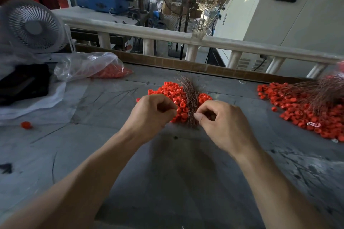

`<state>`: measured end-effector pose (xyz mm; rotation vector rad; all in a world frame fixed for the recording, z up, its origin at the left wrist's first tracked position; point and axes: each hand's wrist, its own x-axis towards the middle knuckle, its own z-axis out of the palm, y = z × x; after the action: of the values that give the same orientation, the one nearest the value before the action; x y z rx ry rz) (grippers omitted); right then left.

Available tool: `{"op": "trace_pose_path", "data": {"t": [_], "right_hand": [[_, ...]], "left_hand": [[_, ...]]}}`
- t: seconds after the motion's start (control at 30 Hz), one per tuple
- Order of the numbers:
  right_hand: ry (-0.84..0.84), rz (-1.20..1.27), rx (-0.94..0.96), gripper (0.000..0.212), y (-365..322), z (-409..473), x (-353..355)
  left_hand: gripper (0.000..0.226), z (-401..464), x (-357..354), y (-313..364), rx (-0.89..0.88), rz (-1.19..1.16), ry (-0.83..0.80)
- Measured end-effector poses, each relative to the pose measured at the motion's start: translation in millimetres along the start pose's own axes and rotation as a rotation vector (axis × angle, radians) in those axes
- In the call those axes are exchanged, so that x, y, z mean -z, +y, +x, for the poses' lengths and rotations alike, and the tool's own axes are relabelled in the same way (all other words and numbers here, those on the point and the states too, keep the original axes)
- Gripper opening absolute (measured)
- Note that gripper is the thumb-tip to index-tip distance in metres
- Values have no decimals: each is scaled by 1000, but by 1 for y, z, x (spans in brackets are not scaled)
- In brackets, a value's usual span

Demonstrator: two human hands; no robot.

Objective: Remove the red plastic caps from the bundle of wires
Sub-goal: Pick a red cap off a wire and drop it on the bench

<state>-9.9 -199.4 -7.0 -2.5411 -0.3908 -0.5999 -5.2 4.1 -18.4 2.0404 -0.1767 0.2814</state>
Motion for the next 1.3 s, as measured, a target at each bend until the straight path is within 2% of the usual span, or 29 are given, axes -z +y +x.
{"op": "trace_pose_path", "data": {"t": [0.23,0.33,0.47,0.6,0.8,0.93,1.07,1.3], "right_hand": [[72,152,149,8,-20,-2,6],[88,201,186,7,-24,-3,5],[132,364,161,7,-22,-3,-1],[8,558,54,22,-21,-4,-8],[56,514,52,9,-20,-3,-11],[83,432,75,9,-20,-3,-12],[17,444,33,14,-21,-5,-16],[-51,433,7,9,-18,-5,-18]], "left_hand": [[15,-6,-8,8,-219,-4,-62],[6,-8,-8,11,-266,-22,-58],[5,-8,-5,15,-214,-153,-32],[9,-8,-2,19,-144,-394,-68],[9,-6,0,17,-52,-539,-38],[4,-5,-1,16,-91,-477,22],[2,-4,0,14,-101,-396,95],[17,0,8,10,-162,-93,129]]}}
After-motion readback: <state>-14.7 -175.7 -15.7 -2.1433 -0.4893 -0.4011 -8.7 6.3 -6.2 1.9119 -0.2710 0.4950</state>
